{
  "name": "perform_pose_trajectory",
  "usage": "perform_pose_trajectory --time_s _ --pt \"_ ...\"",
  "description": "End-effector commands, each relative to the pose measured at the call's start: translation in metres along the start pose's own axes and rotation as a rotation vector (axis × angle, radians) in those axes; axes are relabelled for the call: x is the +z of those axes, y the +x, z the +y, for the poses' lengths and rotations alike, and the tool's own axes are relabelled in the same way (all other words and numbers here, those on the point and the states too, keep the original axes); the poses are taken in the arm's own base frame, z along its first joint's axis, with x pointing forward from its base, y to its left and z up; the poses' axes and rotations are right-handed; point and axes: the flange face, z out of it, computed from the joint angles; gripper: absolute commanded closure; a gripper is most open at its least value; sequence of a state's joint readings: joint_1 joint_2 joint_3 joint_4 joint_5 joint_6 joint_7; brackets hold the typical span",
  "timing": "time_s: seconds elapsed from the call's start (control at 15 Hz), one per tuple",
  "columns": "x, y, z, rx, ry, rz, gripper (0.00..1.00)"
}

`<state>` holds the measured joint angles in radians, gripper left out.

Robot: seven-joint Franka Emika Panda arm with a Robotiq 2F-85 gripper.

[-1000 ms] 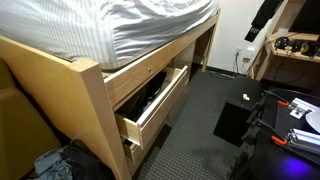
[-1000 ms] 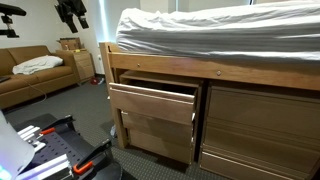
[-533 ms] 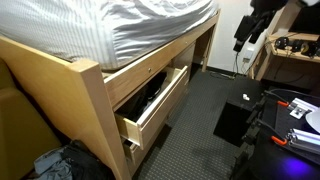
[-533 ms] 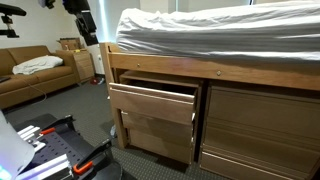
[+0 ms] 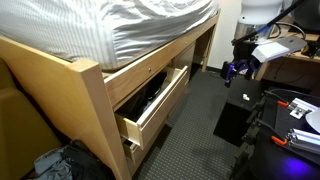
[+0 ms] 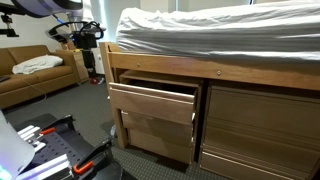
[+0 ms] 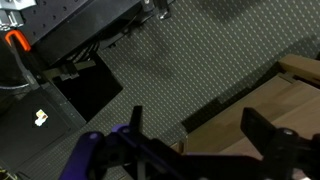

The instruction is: Close the left top drawer

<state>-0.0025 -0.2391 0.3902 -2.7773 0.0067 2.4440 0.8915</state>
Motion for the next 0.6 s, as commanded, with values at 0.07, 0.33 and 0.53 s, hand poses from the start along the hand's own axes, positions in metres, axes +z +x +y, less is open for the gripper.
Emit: perform_pose_trajectory --time_s 0.07,0.33,0.53 --pt "-0.041 0.009 -0.024 0.161 0.062 0.085 0.00" --pt "-0.004 0.006 -0.058 0.387 0.140 0.026 0.00" --pt "0.021 0.009 -0.067 0.551 0.200 -0.003 0.00"
